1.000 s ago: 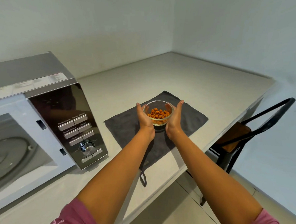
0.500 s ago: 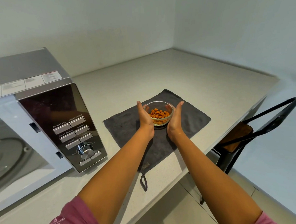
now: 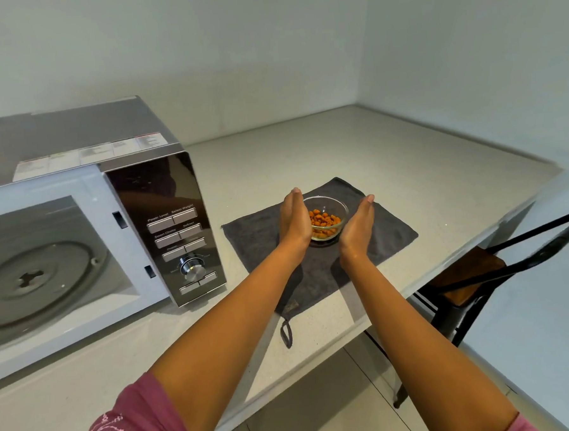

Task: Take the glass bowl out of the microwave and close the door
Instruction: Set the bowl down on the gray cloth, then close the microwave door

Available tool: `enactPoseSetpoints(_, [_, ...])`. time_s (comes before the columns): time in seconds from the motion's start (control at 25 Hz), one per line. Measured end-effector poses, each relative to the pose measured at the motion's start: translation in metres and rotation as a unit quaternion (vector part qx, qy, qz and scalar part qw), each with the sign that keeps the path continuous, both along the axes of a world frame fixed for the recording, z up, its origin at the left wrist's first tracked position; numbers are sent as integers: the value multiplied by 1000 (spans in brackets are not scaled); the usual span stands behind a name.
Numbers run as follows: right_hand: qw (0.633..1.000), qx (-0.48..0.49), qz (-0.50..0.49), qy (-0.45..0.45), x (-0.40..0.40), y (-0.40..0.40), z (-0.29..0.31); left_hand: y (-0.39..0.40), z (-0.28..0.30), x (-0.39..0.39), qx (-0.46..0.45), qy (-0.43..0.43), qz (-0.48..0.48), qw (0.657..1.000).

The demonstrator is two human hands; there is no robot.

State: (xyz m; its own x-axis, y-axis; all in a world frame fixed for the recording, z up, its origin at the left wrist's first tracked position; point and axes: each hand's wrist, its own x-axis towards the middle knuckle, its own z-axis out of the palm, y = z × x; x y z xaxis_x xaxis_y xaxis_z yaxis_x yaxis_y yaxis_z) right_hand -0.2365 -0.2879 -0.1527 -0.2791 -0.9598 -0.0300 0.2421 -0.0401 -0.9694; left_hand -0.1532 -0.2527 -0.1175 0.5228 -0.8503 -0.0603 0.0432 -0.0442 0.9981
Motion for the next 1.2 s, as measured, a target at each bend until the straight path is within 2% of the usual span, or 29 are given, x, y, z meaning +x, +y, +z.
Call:
enactPoseSetpoints(0.16, [992,-100,-24,78,11,18,15,29,15,0,-50,-68,-5,996])
enactPoseSetpoints(0.44, [976,-209,33,52,50,68,41,98,41,12,-130,-173,51,975])
enactPoseSetpoints(0.56, [966,-248,62,40,69,95,49,134,51,26,-192,-260,130,937])
enactPoseSetpoints(0.72, [949,-299,101,22,98,137,60,185,58,57,-215,-343,211,890])
enactPoseSetpoints(0.88, [926,-345,151,4,130,183,71,233,68,80,-208,-416,267,844])
enactPoseSetpoints(1.0, [908,-370,195,-18,148,212,77,262,76,88,-196,-436,295,827])
enactPoseSetpoints(1.2, [885,-371,275,-57,182,262,88,316,91,101,-161,-495,361,774])
